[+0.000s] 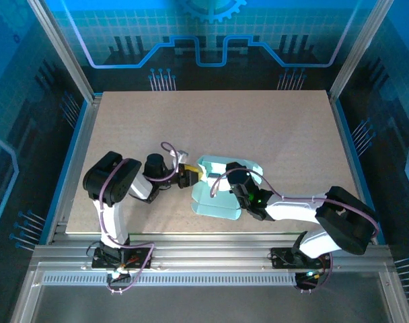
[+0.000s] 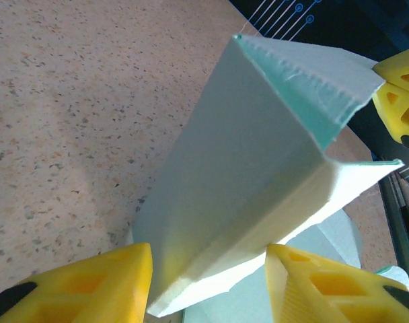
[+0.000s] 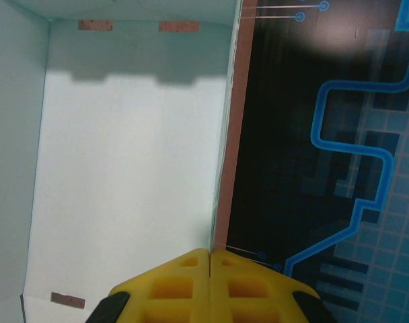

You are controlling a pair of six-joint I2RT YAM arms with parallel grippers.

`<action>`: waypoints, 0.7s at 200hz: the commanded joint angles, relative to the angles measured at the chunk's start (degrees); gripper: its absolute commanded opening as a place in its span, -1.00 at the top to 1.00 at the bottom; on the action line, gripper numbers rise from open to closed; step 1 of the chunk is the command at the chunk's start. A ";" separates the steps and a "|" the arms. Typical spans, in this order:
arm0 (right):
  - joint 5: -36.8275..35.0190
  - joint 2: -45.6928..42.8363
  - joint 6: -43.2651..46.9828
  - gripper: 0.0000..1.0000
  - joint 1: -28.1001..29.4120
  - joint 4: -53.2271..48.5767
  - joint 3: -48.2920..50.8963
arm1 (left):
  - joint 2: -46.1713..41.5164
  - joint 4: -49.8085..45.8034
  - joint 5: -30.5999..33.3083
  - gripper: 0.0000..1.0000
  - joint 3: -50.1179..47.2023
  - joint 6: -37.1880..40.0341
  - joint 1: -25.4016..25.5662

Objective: Fold the paper box

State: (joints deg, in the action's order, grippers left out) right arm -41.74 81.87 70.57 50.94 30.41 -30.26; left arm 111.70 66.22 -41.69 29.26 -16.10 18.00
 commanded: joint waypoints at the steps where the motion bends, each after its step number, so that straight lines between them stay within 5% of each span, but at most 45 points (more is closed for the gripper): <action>1: 0.44 -0.14 0.98 1.00 0.34 -1.42 0.29 | 0.93 2.46 -0.59 0.04 1.42 0.52 1.46; 71: -2.15 2.65 0.23 1.00 1.92 0.19 0.55 | -0.17 0.62 6.71 0.46 1.42 3.72 5.40; 140: -4.41 5.49 -1.51 1.00 3.71 1.78 0.83 | -1.21 1.97 21.50 0.37 -0.06 6.52 10.22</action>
State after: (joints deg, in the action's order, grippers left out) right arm -48.29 85.23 70.26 52.47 31.90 -30.24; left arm 111.72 66.81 -26.17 29.85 -11.62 26.17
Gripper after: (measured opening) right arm 0.065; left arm 0.315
